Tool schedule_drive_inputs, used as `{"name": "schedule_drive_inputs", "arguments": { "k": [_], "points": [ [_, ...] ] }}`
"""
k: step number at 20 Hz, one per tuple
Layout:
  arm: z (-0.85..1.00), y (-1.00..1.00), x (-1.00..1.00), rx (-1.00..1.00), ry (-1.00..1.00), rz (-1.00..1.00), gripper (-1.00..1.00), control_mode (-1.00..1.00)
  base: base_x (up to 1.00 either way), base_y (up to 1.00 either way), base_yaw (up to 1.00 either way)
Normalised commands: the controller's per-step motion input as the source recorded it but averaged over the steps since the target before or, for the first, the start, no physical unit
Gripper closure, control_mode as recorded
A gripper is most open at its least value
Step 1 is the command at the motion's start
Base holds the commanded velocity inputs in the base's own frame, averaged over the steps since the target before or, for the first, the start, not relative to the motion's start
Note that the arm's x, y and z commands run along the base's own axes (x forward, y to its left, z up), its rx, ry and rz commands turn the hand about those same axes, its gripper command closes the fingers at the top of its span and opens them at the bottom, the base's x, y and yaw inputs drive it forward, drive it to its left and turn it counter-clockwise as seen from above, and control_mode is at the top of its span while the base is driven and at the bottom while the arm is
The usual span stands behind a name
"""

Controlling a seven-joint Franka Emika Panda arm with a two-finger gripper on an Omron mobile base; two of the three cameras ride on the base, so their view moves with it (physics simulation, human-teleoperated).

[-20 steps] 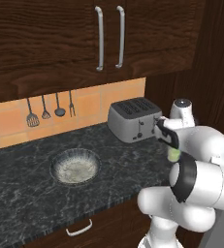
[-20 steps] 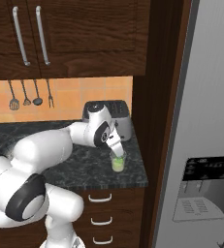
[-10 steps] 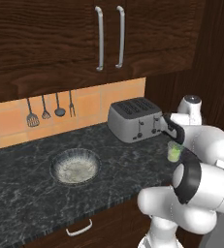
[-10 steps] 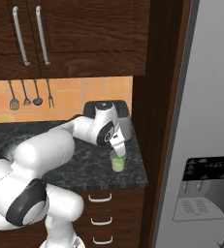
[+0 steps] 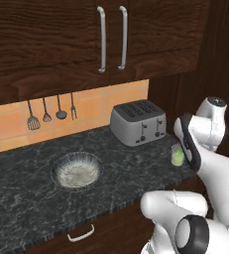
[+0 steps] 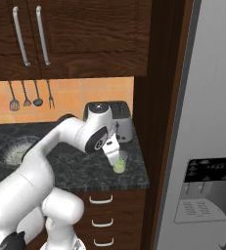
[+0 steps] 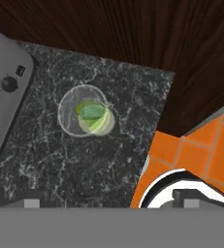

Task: Grab a lemon wedge from the fridge and one ice cube from the ice bowl, and put them in the glass of lemonade.

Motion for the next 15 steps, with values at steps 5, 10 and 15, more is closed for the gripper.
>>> {"name": "schedule_drive_inputs", "arguments": {
  "k": [5,10,15],
  "points": [
    [0.54,0.98,-0.54,-0.04,0.05,0.13,-1.00,-1.00,0.00,0.00,0.00],
    [0.53,1.00,-0.22,-0.16,0.12,0.22,-1.00,-1.00,0.00,0.00,0.00],
    [0.36,1.00,-0.12,-0.20,0.03,0.22,-1.00,-1.00,0.00,0.00,0.00]
  ]
}}
